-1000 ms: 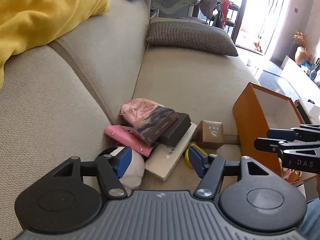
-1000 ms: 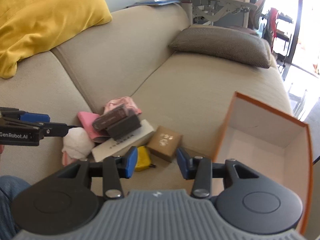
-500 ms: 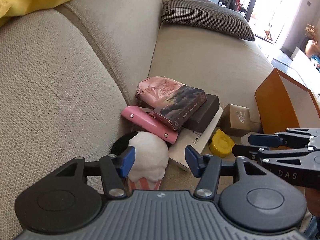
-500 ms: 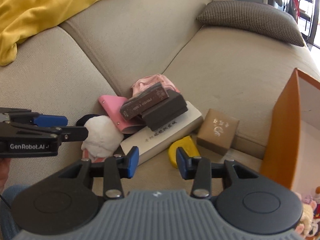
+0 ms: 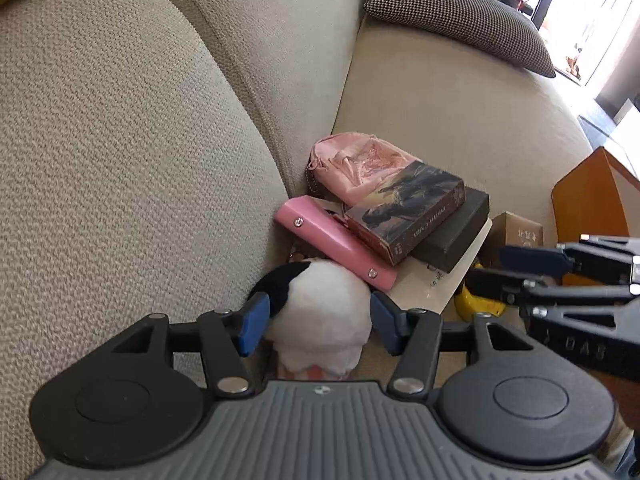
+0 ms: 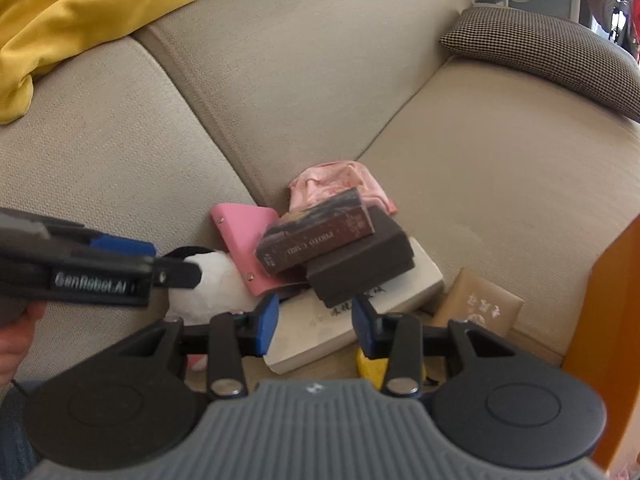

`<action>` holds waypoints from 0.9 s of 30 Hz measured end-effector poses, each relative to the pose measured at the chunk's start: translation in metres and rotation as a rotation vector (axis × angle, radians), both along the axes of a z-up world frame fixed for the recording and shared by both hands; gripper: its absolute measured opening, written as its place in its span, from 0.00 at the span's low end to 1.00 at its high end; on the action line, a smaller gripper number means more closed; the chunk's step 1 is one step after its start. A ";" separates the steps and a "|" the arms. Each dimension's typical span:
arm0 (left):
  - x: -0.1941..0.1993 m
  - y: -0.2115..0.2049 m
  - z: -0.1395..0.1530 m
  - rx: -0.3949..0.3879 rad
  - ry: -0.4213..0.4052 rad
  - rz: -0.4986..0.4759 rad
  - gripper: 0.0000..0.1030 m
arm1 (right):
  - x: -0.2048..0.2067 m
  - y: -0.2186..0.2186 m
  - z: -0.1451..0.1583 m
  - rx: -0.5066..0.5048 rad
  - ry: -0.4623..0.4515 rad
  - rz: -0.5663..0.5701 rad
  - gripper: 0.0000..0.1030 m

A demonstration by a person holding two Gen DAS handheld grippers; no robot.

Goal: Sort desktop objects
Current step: 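Grasp the panda-topped striped plush with the left gripper and lift it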

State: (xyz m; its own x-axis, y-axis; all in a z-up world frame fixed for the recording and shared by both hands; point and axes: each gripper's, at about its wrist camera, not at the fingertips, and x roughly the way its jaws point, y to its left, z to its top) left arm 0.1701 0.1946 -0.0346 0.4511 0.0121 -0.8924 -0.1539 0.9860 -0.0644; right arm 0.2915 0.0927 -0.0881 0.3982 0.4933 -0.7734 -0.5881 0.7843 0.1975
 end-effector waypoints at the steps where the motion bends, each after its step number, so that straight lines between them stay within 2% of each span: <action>1: -0.003 -0.001 -0.003 0.008 0.013 -0.005 0.64 | 0.002 0.002 0.001 0.000 -0.002 0.010 0.42; 6: -0.002 -0.005 -0.023 0.031 0.068 -0.011 0.64 | 0.006 0.013 0.001 -0.020 -0.015 0.077 0.42; 11: 0.006 -0.010 -0.042 0.029 0.092 -0.023 0.66 | 0.003 0.010 -0.008 -0.035 -0.002 0.088 0.42; 18: 0.020 -0.027 -0.059 0.125 0.103 -0.049 0.76 | 0.004 -0.001 -0.008 -0.047 -0.009 0.082 0.42; 21: 0.019 -0.031 -0.063 0.153 0.091 -0.064 0.75 | 0.005 -0.006 -0.006 -0.063 -0.024 0.073 0.42; 25: 0.013 -0.027 -0.060 0.130 0.041 -0.068 0.70 | 0.005 -0.017 -0.007 -0.074 -0.024 0.041 0.42; 27: 0.009 -0.023 -0.057 0.064 0.028 -0.073 0.68 | 0.004 -0.025 -0.007 -0.082 -0.025 0.018 0.42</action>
State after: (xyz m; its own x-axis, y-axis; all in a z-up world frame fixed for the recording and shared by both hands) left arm 0.1788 0.1720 -0.0916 0.4278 0.0378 -0.9031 -0.0820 0.9966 0.0028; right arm 0.2952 0.0672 -0.0954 0.4091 0.4358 -0.8017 -0.6064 0.7863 0.1180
